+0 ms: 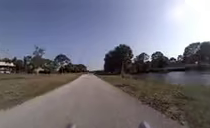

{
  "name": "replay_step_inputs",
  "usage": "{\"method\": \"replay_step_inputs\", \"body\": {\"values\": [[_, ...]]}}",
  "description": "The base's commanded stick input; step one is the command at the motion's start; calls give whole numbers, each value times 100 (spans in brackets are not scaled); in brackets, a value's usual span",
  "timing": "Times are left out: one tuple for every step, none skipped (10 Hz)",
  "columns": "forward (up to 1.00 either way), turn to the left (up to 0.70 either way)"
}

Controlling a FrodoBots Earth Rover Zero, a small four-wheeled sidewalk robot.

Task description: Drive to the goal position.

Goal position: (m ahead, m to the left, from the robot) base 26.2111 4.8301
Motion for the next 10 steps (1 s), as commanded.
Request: {"method": "replay_step_inputs", "body": {"values": [[100,40],[100,40],[100,39],[100,30],[100,12],[100,3],[100,3],[100,4],[100,4],[100,4]]}}
